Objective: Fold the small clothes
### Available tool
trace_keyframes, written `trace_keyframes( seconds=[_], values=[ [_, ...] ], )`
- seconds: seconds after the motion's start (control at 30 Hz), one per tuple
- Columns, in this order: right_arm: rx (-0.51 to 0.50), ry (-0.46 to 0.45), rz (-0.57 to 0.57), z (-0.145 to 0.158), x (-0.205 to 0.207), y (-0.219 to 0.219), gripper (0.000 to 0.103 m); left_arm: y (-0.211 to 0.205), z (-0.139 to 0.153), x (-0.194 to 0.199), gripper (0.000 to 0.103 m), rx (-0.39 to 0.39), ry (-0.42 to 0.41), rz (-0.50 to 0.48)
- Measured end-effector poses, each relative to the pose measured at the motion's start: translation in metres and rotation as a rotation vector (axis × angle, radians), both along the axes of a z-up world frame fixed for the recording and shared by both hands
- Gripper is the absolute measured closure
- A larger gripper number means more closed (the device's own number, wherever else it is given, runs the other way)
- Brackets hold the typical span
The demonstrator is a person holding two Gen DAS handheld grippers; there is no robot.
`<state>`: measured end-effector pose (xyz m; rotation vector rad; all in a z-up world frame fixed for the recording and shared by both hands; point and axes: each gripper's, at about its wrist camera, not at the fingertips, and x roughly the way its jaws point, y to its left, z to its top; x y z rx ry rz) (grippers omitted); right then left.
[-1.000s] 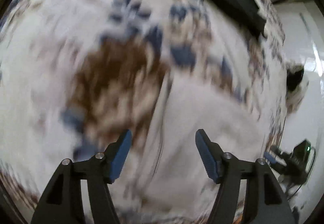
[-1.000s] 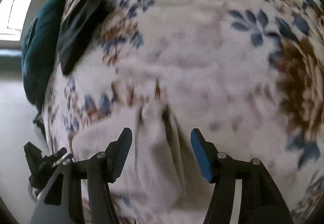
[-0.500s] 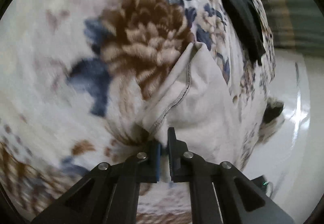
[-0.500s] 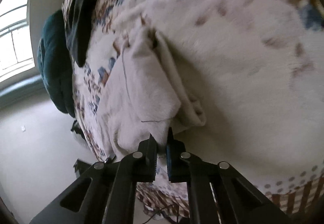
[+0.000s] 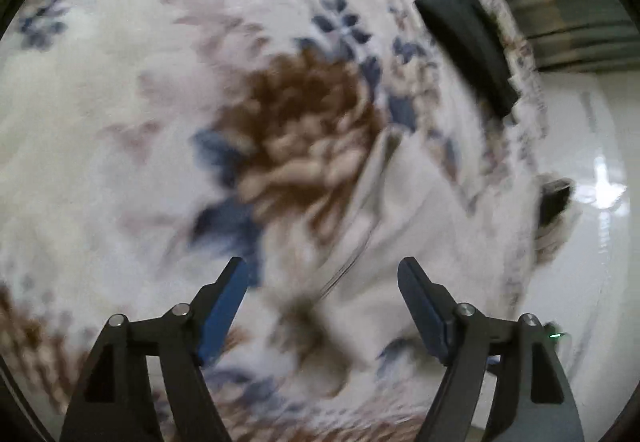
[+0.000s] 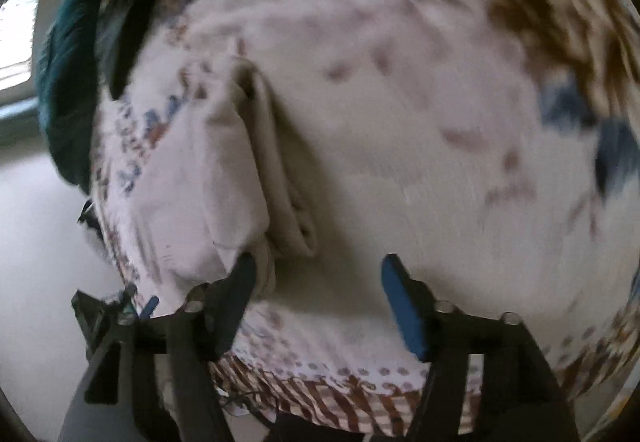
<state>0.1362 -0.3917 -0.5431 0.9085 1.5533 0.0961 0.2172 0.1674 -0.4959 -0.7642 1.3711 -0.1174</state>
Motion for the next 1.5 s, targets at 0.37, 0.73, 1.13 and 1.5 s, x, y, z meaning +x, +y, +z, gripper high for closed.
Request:
trace_keyframes(
  seconds=[0.37, 0.73, 1.13, 1.5],
  values=[
    [0.088, -0.067, -0.132, -0.001, 0.011, -0.025, 0.03, -0.062, -0.047, 0.074, 0.027, -0.123, 0.011, -0.201],
    [0.233, -0.083, -0.085, -0.056, 0.069, 0.025, 0.021, -0.052, -0.064, 0.071, 0.027, -0.264, 0.031, -0.147],
    [0.177, -0.119, 0.0, -0.025, 0.105, 0.08, 0.081, -0.061, -0.01, 0.08, 0.085, -0.316, -0.096, -0.151],
    [0.11, -0.229, 0.033, 0.082, 0.17, 0.096, 0.081, -0.053, 0.065, 0.182, 0.085, -0.322, -0.187, -0.183]
  ],
)
